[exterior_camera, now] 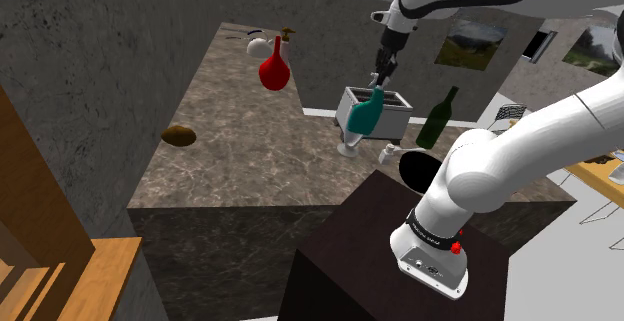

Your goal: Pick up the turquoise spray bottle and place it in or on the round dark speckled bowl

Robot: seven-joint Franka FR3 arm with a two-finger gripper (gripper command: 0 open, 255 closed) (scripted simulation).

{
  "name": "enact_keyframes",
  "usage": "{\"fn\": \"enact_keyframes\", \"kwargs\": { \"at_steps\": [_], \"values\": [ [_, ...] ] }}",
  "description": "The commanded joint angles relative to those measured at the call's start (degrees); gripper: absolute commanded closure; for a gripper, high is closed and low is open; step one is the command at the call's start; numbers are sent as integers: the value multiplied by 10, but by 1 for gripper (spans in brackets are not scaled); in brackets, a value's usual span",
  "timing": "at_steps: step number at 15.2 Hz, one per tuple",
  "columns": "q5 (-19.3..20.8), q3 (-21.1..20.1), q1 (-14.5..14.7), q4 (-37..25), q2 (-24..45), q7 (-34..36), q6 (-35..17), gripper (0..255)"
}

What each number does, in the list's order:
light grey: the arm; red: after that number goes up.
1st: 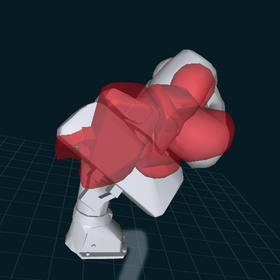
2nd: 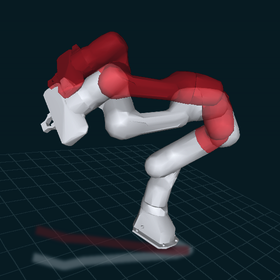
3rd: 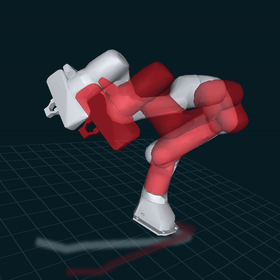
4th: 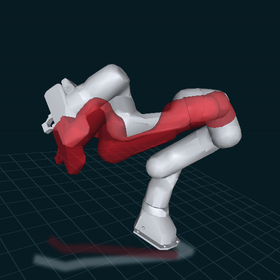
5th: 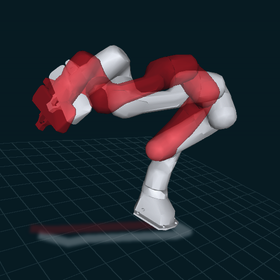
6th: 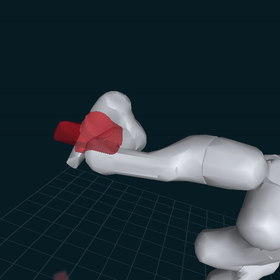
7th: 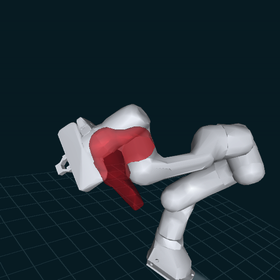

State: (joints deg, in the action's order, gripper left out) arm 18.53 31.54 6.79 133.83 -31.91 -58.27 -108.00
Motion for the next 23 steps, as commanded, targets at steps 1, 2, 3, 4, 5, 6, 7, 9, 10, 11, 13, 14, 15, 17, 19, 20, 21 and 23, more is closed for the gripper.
{"fn": "enact_keyframes", "kwargs": {
  "at_steps": [1, 2, 3, 4, 5, 6, 7, 9, 10, 11, 13, 14, 15, 17, 19, 20, 21, 23],
  "values": [
    [-3, -3, 1, -15, 0, -1, 15, 255],
    [-4, -5, 2, -22, 0, -2, 23, 255],
    [-5, -7, 2, -29, -1, -2, 30, 255],
    [-6, -7, 3, -32, -1, -3, 33, 255],
    [1, -8, -5, -28, -18, -8, 45, 255],
    [7, -9, -13, -24, -35, -13, 57, 255],
    [13, -9, -21, -21, -52, -19, 70, 255],
    [24, -10, -37, -18, -83, -33, 95, 255],
    [30, -10, -44, -17, -98, -40, 108, 255],
    [35, -9, -52, -17, -113, -48, 122, 255],
    [45, -8, -67, -20, -140, -65, 148, 255],
    [49, -8, -74, -22, -152, -74, 161, 255],
    [54, -7, -81, -25, -164, -83, 174, 255],
    [64, -4, -95, -32, -186, -103, 200, 255],
    [73, -1, -108, -43, -205, -124, 226, 255],
    [78, 1, -114, -49, -214, -134, 239, 255],
    [83, 3, -119, -56, -222, -145, 251, 255],
    [93, 8, -130, -71, -236, -168, 276, 255]
  ]
}}
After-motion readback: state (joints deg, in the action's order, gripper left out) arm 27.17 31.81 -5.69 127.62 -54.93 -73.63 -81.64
